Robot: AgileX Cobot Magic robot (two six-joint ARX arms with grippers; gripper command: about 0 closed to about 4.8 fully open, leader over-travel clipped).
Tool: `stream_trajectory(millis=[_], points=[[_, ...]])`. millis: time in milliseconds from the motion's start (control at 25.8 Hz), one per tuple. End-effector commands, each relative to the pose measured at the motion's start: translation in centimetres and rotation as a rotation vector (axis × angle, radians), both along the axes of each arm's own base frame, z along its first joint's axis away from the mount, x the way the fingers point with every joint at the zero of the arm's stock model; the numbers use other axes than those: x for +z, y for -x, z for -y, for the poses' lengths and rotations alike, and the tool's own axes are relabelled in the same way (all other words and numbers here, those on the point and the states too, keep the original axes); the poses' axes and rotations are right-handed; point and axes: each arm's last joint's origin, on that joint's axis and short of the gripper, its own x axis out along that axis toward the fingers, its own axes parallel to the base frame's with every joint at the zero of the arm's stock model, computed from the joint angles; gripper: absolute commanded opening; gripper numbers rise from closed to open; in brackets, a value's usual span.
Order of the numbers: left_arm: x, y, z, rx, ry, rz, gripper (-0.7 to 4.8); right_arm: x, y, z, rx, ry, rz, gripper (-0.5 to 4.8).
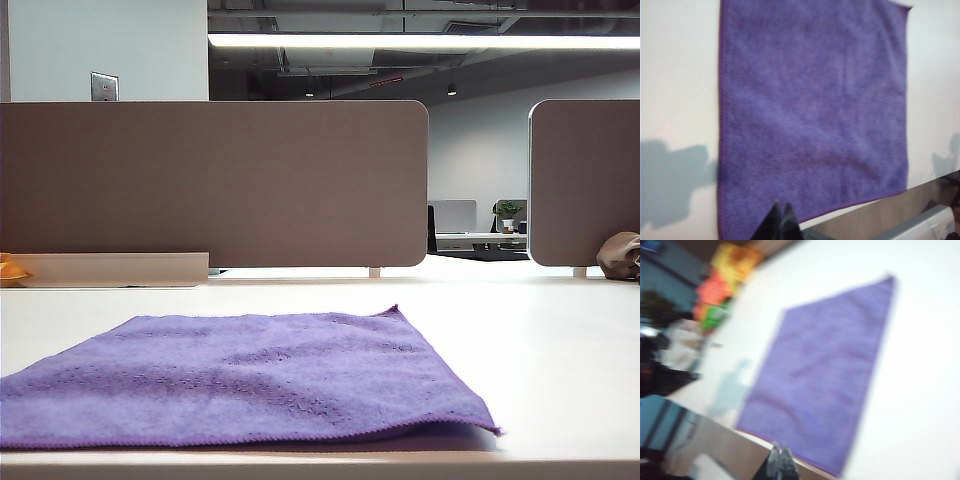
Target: Fold the bottom of the cloth upward, then fold it vertically to form a square shape.
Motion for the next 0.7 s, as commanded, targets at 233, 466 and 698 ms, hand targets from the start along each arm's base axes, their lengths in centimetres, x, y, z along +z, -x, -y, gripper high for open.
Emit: stream_trajectory(millis=[233,466,698], points=[[-2.4,-1.1,1.2,-0.137,-0.060,-0.152,0.72,-3.5,-4.8,-2.5,0.199,0.123,-0.331,0.90],[-2.7,-0.8,2.2,-0.178,-0.145,-0.170,0.90,-5.7,-6.4,-7.4,0.330,0.251,-0.370,2.06],[-3.5,-0.5,2.2,-0.181,-0.146,-0.203,1.09,-6.1,-7.0,-8.3,0.348,0.267,-0.387,2.14]])
